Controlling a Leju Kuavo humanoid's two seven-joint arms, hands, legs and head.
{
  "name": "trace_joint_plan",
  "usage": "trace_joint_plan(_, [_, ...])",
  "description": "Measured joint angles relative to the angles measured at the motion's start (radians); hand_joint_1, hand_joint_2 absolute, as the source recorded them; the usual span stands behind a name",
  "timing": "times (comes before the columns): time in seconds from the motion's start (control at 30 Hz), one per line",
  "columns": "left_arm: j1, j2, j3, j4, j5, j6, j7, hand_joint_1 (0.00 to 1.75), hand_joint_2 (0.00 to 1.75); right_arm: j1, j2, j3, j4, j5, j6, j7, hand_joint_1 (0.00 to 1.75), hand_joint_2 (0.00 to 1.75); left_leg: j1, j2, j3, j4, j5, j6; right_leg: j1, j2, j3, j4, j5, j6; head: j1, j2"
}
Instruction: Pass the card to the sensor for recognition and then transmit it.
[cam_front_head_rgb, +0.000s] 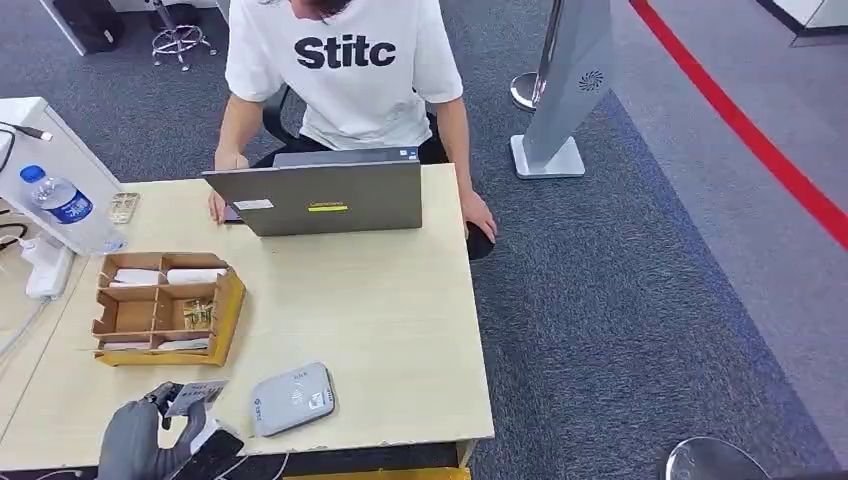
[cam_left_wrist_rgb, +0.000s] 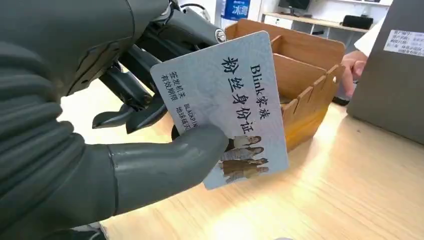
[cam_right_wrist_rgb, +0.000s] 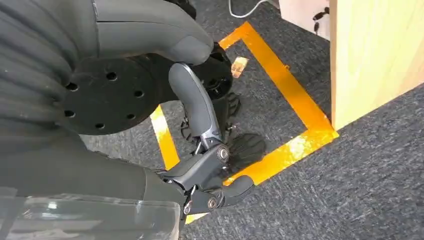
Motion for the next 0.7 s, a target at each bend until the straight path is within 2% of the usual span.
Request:
trace_joint_plan(0.23, [-0.032, -0.02, 0.008, 0.055, -0.035, 0.03, -0.043, 1.75, 1.75, 0.0, 0.005, 0.0, 0.001, 0.014, -0.035, 0.005, 0.0, 1.75, 0.0, 0.0, 0.0, 0.0, 0.0, 0.0, 0.0, 0.0, 0.0, 0.0, 0.0, 0.0, 0.0, 0.0])
trace_joint_plan(0.7, [-0.066, -0.035, 0.008, 0.1, -0.048, 0.038, -0.045, 1.75, 1.75, 0.0, 0.009, 0.0, 0.001, 0.015, -0.036, 0.005, 0.0, 1.75, 0.0, 0.0, 0.0, 0.0, 0.0, 0.0, 0.0, 0.0, 0.0, 0.0, 0.0, 0.0, 0.0, 0.0])
